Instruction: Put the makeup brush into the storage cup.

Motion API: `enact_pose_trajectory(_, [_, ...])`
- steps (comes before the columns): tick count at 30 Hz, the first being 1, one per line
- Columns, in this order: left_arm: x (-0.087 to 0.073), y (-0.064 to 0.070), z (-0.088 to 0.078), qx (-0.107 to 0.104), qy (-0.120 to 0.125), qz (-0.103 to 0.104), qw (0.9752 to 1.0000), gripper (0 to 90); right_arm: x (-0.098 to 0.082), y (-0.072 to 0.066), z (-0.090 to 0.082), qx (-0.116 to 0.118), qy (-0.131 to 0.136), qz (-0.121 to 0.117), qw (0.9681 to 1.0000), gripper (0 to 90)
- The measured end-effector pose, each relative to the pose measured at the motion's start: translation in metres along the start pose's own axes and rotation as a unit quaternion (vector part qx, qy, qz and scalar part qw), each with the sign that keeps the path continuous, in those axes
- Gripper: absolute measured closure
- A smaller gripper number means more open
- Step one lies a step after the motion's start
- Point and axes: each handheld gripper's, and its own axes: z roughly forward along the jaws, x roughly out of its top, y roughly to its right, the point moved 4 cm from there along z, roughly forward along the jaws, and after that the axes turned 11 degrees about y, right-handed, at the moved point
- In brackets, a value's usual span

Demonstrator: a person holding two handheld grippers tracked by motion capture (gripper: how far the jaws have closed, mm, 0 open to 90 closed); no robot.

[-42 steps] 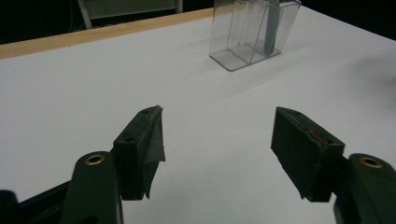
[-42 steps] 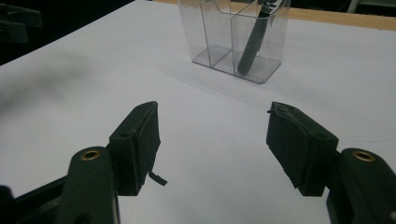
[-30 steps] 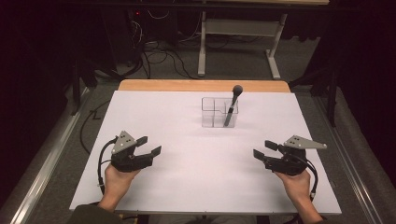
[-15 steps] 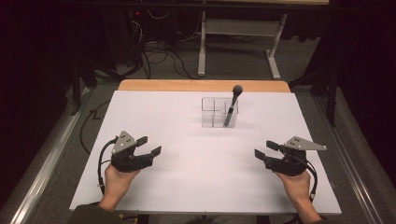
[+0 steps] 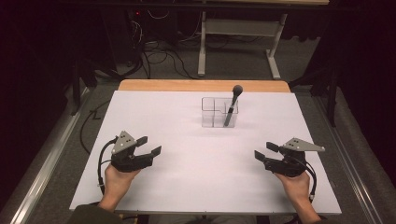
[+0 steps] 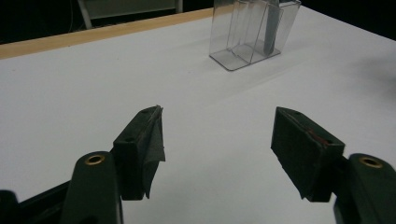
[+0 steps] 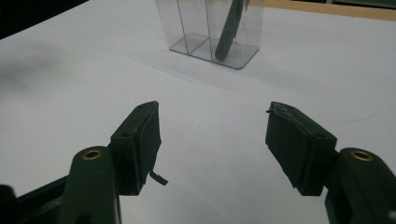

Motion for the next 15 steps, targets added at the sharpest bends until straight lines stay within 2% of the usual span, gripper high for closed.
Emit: enact_pose_trajectory(15, [-0.0001, 0.0004, 0.0002, -0.001, 0.000, 0.001, 1.0000, 34.4, -0.0054, 0.0004, 0.0014, -0.006, -0.012, 0.003, 0.9999, 37.1])
